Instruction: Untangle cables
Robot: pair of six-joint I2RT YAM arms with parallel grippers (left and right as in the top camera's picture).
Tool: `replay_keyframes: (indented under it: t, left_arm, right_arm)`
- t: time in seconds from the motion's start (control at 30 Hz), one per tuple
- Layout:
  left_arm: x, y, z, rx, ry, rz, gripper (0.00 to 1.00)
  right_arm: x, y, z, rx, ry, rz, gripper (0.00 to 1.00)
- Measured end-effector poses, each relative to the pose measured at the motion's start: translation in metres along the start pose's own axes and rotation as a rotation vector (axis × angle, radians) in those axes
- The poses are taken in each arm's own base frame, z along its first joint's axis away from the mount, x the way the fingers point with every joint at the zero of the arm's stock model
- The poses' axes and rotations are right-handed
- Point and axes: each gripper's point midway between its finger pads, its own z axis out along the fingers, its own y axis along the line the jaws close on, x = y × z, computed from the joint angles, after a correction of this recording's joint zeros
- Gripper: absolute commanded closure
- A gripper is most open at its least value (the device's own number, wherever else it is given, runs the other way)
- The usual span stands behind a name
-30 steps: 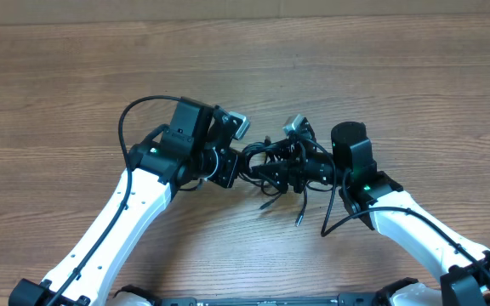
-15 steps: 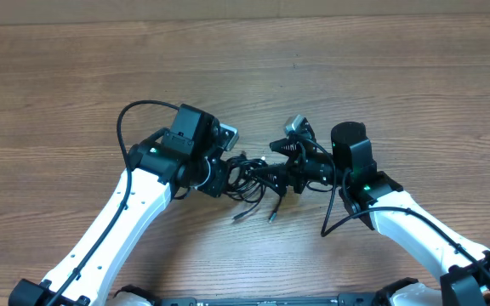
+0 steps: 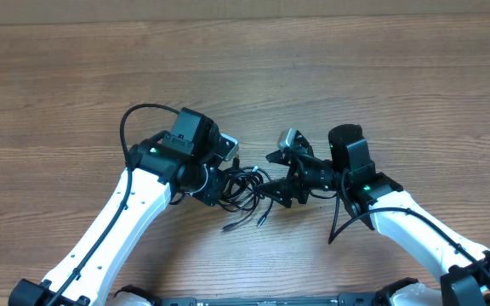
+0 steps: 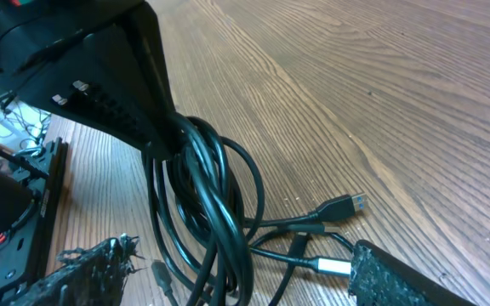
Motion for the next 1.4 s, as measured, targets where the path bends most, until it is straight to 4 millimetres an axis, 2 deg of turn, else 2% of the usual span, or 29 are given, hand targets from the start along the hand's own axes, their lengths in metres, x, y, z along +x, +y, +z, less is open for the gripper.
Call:
replay_keyframes:
  t: [0.13,0.2,0.27,0.4,1.0,1.27,1.4]
  left_arm:
    - [-0.001,-0.004,0.000,0.025,-0.004,0.008,0.96]
    - [-0.003,-0.006,0.000,0.035,-0.014,0.010,0.96]
    - [-0.005,-0.008,0.000,0.046,-0.023,0.012,0.96]
    - [-0.008,-0.011,-0.001,0.066,-0.036,0.018,0.96]
    - [-0.011,-0.011,-0.001,0.064,-0.048,0.015,0.96]
    - [-0.010,0.002,0.000,-0.025,-0.040,-0.116,0.96]
    - [-0.010,0.010,0.002,-0.066,-0.039,-0.180,0.96]
  right_arm:
    - [0.000,0.008,0.002,-0.032,0.000,-0.046,0.20]
    - [0.000,0.014,0.005,-0.055,0.001,-0.075,0.27]
    - [0.000,0.018,0.007,-0.071,0.001,-0.104,0.45]
    - [0.000,0.021,0.008,-0.082,0.001,-0.129,0.96]
    - [0.000,0.018,0.008,-0.063,0.005,-0.140,0.96]
    - [0.000,0.016,0.008,-0.051,0.005,-0.141,0.96]
    - [-0.001,0.008,0.008,-0.003,0.009,-0.096,0.96]
